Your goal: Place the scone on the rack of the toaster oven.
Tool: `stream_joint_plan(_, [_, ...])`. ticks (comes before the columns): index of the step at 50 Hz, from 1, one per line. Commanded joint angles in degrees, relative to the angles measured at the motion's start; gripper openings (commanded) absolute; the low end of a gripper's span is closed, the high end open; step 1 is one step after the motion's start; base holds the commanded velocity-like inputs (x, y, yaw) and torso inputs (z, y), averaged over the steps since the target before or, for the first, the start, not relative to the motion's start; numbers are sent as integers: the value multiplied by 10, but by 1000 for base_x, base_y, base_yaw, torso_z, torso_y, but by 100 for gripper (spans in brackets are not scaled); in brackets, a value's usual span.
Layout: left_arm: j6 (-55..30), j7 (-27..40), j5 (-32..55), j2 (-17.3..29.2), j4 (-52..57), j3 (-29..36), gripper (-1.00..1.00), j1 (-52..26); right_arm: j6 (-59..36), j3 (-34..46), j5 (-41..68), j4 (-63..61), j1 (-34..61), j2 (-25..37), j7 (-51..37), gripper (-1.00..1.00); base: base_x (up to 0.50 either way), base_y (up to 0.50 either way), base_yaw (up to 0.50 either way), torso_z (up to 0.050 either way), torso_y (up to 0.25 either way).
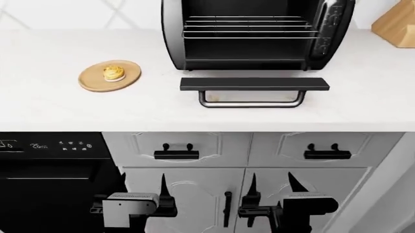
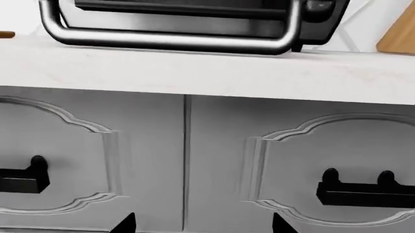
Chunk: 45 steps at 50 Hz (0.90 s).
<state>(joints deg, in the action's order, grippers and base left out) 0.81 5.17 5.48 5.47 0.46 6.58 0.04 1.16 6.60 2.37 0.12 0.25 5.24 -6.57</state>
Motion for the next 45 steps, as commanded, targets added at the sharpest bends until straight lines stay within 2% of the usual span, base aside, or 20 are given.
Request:
stream_joint_plan(1, [2, 7, 3, 9, -1, 11, 100, -1, 10, 9, 5, 3, 0, 7, -9, 100, 168, 344, 0, 0, 0])
stream_joint_plan(6, [13, 2, 12, 11, -1, 15, 100, 1, 20, 12, 7, 6, 1, 10, -11, 100, 84, 41, 0, 7, 0])
stream_joint_plan(42, [25, 15, 25, 27, 1, 37, 100, -2, 37, 29, 28, 12, 2, 25, -28, 100, 0, 0, 0, 50, 0])
stream_joint_plan(45, [31, 16, 20, 30, -5, 40, 100, -5, 38, 30, 30, 13, 2, 26, -29, 100, 0, 0, 0, 0, 0])
